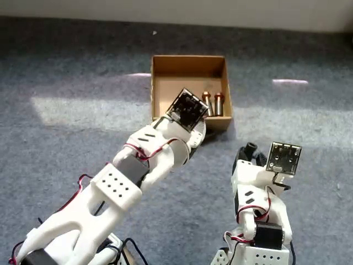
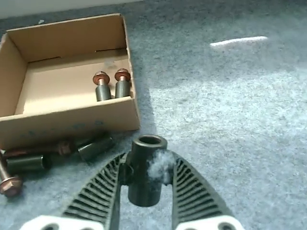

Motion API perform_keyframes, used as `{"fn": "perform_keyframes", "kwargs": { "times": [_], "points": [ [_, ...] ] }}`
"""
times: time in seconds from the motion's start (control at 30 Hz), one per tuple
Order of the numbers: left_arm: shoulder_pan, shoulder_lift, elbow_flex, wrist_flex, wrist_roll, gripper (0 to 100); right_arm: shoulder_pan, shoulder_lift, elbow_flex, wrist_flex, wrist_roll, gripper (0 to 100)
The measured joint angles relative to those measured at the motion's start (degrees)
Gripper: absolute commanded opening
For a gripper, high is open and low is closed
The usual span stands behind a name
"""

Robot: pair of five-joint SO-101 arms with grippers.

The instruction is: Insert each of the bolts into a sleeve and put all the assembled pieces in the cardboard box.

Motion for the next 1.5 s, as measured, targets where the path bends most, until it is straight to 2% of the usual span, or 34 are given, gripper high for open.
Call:
{"fn": "perform_keyframes", "kwargs": {
  "times": [0.27,0.6,0.67,0.83,1.0,1.17,1.5],
  "points": [
    [0.0,-7.3,6.9,-8.5,0.2,0,-9.0,0.0,0.0,0.0,0.0,0.5],
    [0.0,-16.9,22.0,-29.9,0.3,0,-17.0,0.0,0.0,0.0,0.0,0.5],
    [0.0,-18.4,22.8,-32.2,0.3,0,-19.2,0.0,0.0,0.0,0.0,0.5],
    [0.0,-21.2,22.8,-33.8,0.3,0,-25.8,0.0,0.4,-1.3,0.0,0.5],
    [-1.3,-24.4,23.5,-34.1,0.6,0,-29.0,0.0,7.1,-10.4,0.0,0.6],
    [-5.8,-29.6,23.5,-34.1,8.9,0,-29.3,0.0,7.9,-21.6,0.0,0.5],
    [-6.7,-37.8,28.2,-34.1,20.2,0,-29.3,0.1,7.9,-23.9,7.2,0.5]
  ]
}}
